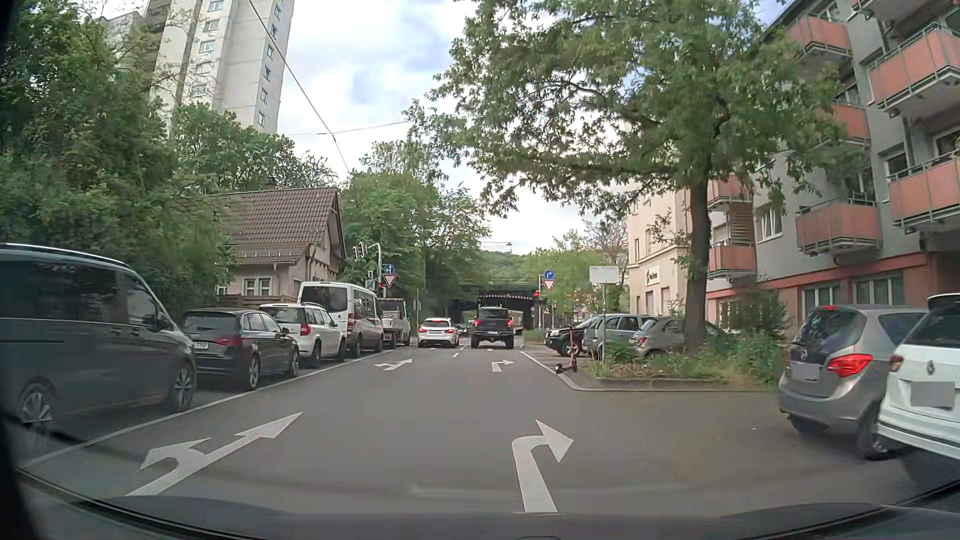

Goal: Follow the waypoints while adhering to traffic rules and regulations

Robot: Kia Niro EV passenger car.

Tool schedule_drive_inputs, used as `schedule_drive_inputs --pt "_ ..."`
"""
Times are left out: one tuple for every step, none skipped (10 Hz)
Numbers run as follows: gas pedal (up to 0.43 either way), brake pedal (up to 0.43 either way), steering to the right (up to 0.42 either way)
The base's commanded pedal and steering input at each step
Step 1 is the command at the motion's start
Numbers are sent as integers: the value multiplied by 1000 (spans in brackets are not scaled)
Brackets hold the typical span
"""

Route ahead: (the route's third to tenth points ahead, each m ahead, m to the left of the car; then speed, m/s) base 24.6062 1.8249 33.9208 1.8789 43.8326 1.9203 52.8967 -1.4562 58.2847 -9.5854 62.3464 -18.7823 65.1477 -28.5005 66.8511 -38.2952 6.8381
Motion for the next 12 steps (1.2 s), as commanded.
schedule_drive_inputs --pt "0 0 -4" --pt "0 0 -4" --pt "0 0 -4" --pt "0 0 -4" --pt "0 0 -4" --pt "0 0 -4" --pt "0 0 -4" --pt "0 0 -4" --pt "0 0 -8" --pt "0 0 -16" --pt "0 0 -24" --pt "0 0 -34"
